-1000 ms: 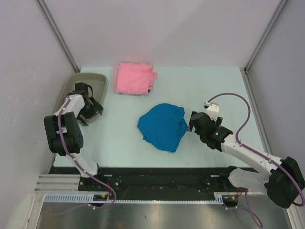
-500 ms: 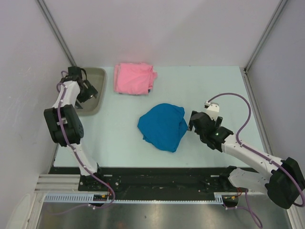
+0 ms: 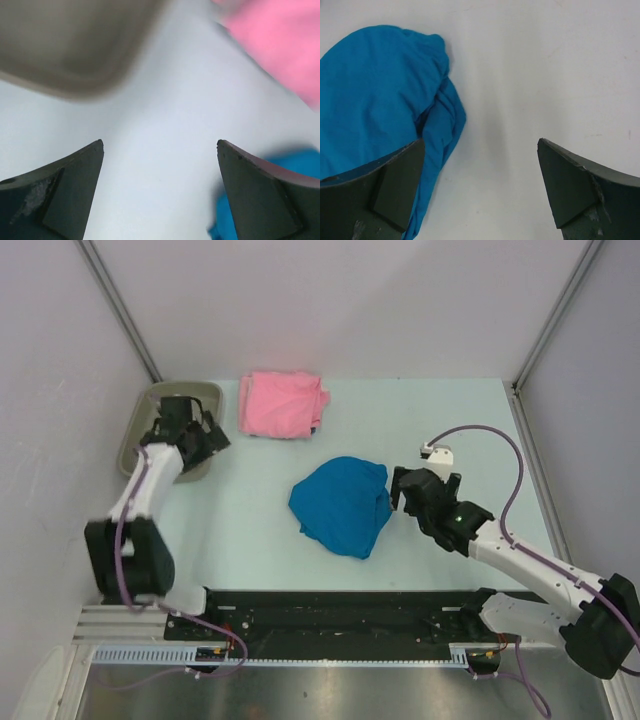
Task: Fold and stack the t-shirts
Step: Flatten the tshirt out
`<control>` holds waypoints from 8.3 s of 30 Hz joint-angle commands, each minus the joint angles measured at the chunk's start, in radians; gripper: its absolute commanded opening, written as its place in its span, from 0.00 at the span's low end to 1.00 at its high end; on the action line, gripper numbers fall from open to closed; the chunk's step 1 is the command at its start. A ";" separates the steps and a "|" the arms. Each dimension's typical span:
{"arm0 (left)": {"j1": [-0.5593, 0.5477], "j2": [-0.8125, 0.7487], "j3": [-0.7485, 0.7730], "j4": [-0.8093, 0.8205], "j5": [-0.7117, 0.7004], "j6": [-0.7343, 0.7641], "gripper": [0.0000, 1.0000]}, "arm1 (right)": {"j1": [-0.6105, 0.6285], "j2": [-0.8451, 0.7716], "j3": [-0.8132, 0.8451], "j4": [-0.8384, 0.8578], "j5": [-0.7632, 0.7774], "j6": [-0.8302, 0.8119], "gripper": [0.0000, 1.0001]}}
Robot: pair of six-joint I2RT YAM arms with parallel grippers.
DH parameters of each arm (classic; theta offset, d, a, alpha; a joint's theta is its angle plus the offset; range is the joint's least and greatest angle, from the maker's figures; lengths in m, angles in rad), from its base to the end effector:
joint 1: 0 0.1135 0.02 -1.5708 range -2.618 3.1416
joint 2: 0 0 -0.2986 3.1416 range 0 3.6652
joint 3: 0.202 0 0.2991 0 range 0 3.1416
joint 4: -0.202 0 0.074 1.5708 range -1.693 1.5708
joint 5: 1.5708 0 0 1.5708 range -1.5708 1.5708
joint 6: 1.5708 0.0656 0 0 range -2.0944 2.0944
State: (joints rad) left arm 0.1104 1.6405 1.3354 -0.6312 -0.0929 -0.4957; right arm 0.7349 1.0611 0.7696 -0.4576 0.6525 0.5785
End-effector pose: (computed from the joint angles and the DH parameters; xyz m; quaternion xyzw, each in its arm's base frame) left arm 0.4177 0.0524 0.2684 -0.2971 0.9015 -0.0164 0.3143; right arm 0.2230 0.1478 0.2615 0.0598 0.8758 -0.0017 0.4790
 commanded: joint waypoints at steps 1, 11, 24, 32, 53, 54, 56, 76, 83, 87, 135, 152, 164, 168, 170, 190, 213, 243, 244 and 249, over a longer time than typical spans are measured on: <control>-0.217 -0.422 -0.258 0.228 0.119 -0.033 1.00 | -0.002 0.034 0.072 0.075 -0.150 -0.149 1.00; -0.653 -0.723 -0.596 0.277 0.098 -0.176 1.00 | -0.126 0.419 0.353 0.138 -0.496 -0.181 1.00; -0.755 -0.771 -0.702 0.324 0.123 -0.210 1.00 | -0.244 0.859 0.588 0.163 -0.485 -0.157 0.82; -0.755 -0.763 -0.705 0.315 0.114 -0.196 1.00 | -0.197 0.886 0.651 0.128 -0.340 -0.169 0.00; -0.755 -0.828 -0.739 0.349 0.130 -0.245 1.00 | 0.204 0.015 0.825 -0.047 0.505 -0.522 0.00; -0.755 -0.826 -0.739 0.352 0.133 -0.245 1.00 | 0.202 -0.054 0.782 -0.167 0.621 -0.411 0.00; -0.755 -0.824 -0.740 0.357 0.130 -0.242 1.00 | 0.178 -0.107 0.735 -0.408 0.708 -0.166 0.09; -0.856 -0.372 -0.569 0.455 0.156 -0.238 1.00 | -0.197 0.242 0.577 -0.199 -0.198 -0.187 0.99; -0.853 -0.185 -0.476 0.436 0.110 -0.343 1.00 | -0.201 0.548 0.577 -0.040 -0.337 -0.177 0.91; -0.851 -0.090 -0.489 0.485 0.165 -0.389 1.00 | -0.201 0.681 0.574 -0.047 -0.372 -0.146 0.85; -0.753 -0.277 0.214 -0.018 -0.077 -0.054 0.27 | -0.322 0.160 0.888 -0.128 -0.221 -0.302 0.00; -0.683 -1.045 -0.435 -0.084 0.072 -0.133 0.46 | -0.325 -0.467 0.780 -0.846 -0.060 -0.069 0.17; -0.698 -0.848 -0.420 0.158 0.202 -0.136 1.00 | -0.523 -0.359 0.656 -0.666 -0.449 -0.152 1.00; -0.707 -0.667 -0.366 0.255 0.193 -0.118 1.00 | -0.523 -0.251 0.495 -0.439 -0.367 -0.155 1.00; -0.707 -0.528 -0.312 0.271 0.191 -0.101 1.00 | -0.522 -0.140 0.412 -0.373 -0.356 -0.134 1.00; -0.703 -0.208 -0.323 0.386 0.277 -0.118 1.00 | -0.615 0.513 0.267 -0.023 -0.211 -0.051 0.94; -0.683 -0.205 -0.381 0.401 0.292 -0.112 1.00 | -0.624 0.619 0.214 0.036 -0.231 -0.045 0.24; -0.589 -0.643 -0.473 0.194 0.133 -0.078 1.00 | 0.618 0.416 0.415 -0.242 -0.206 0.096 0.09; -0.589 -0.646 -0.473 0.189 0.134 -0.078 1.00 | 0.633 0.396 0.416 -0.222 -0.177 0.093 0.59; -0.589 -0.627 -0.487 0.234 0.197 -0.089 1.00 | 0.526 0.234 0.441 -0.343 0.015 0.125 1.00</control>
State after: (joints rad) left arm -0.4854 1.0061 0.8673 -0.4221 0.0639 -0.5938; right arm 1.3720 1.4559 1.1671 -0.7136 0.4992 0.6495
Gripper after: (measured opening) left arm 0.996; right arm 0.984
